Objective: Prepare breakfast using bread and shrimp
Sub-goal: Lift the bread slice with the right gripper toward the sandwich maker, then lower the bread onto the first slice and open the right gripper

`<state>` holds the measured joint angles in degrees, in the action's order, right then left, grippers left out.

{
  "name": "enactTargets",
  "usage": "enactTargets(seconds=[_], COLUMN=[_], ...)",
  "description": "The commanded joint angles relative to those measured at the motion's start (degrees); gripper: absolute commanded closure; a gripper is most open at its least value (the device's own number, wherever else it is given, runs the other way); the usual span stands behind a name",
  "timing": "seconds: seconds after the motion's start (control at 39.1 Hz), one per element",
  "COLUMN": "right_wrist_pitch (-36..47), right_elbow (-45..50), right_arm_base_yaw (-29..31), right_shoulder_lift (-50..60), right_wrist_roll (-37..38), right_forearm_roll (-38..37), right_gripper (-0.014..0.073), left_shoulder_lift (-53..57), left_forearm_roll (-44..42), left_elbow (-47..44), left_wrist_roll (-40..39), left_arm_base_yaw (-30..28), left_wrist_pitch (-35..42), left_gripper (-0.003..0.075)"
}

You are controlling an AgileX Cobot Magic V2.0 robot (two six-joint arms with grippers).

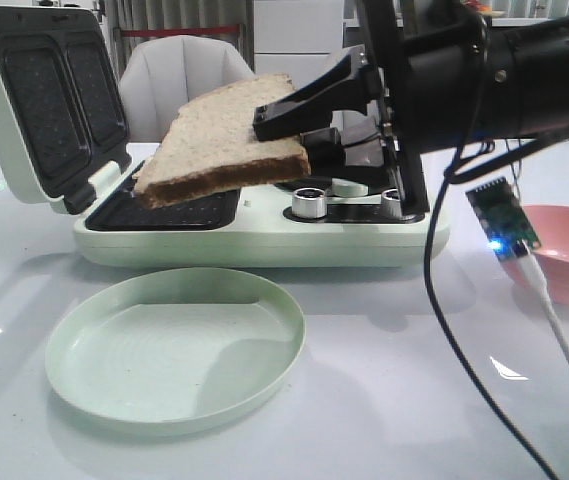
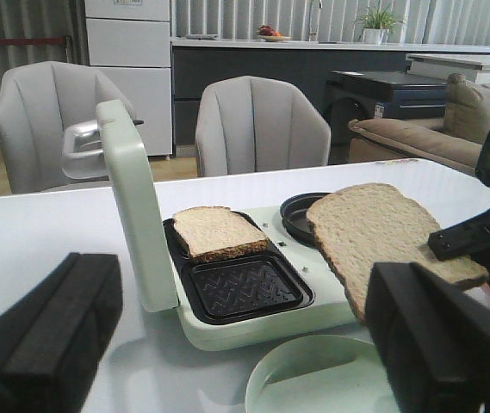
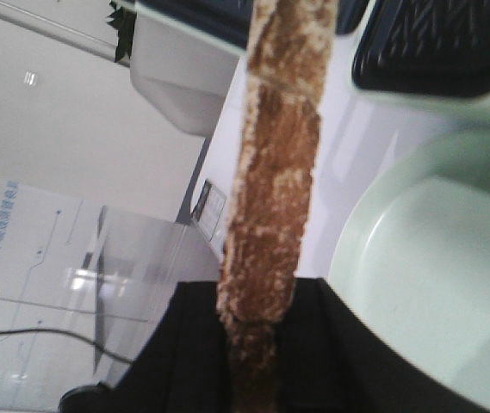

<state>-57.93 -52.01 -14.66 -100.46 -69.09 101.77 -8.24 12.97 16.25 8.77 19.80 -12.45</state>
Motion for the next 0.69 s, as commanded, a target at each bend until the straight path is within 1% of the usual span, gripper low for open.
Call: enactTargets(seconds=[0.0, 0.1, 0.23, 0.31, 0.41, 0.56, 0.67], right_wrist_pitch=[-2.6, -0.7, 8.8, 14.6, 19.5, 18.8, 17.8], right_elbow=[-5.2, -9.7, -15.7, -18.5, -22.2, -27.6, -31.4], right_arm_base_yaw=[0.0, -1.3, -4.5, -6.4, -8.0, -8.8, -8.8], right_shoulder_lift=[1.0, 0.1, -1.0, -2.0, -4.3, -8.9, -12.1], right_wrist_roll=[-1.2, -2.1, -1.8, 0.1, 3.3, 7.0, 9.7], right_forearm_roll=[7.3, 7.3, 7.3, 6.8, 5.1, 3.5, -0.4], right_gripper=[0.0412, 0.0412, 0.0412, 0.0412, 0.0412, 0.0412, 0.0412], left_shoulder_lift=[-0.6, -0.6, -0.6, -0.6, -0.6, -0.6, -0.6], left_forearm_roll=[0.7, 0.7, 0.7, 0.7, 0.7, 0.7, 0.7], left_elbow=[1.5, 1.5, 1.5, 1.5, 1.5, 1.5, 1.5], left_wrist_roll=[0.0, 0.0, 0.0, 0.0, 0.0, 0.0, 0.0], left_arm_base_yaw=[0.3, 0.3, 0.3, 0.3, 0.3, 0.3, 0.3], left_wrist_pitch=[5.1, 5.1, 5.1, 5.1, 5.1, 5.1, 5.1], left_gripper=[0.0102, 0.0102, 0.0102, 0.0102, 0.0102, 0.0102, 0.0102])
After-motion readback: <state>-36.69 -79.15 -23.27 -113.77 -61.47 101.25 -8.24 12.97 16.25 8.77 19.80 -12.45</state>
